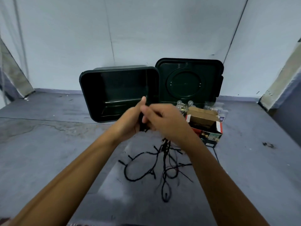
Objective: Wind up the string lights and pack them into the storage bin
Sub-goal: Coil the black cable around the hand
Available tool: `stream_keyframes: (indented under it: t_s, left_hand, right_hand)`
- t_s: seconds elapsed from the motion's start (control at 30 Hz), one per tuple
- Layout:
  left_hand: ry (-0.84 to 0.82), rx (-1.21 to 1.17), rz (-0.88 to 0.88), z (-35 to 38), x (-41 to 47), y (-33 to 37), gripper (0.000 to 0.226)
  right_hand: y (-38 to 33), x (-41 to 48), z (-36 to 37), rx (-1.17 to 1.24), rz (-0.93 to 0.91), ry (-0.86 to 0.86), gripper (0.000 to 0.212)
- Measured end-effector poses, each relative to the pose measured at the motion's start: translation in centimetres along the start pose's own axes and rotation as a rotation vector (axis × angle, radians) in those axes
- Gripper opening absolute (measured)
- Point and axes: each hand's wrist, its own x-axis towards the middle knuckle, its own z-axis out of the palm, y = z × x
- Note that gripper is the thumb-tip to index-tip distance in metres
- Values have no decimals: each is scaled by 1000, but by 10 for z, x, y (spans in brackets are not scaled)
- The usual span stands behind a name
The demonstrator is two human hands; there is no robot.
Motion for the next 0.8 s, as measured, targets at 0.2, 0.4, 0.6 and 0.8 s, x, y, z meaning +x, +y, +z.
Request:
stream_keyframes:
  t_s: [0.2,0.4,0.6,0.8]
  left_hand:
    - [-272,-25,-89,11,-25,3,59]
    - [-264,-308,48,4,-21,34,39]
    - [-86,-435,152,-11,-14,61,46]
    - [18,-436,219,-30,-12,80,41]
  right_hand:
    - [13,34,-11,384,100,135,39]
    - [46,15,8,451,84,15,28]
    - [85,-12,31,283,219,-48,20]
    - [105,-28,19,33,474,-306,85]
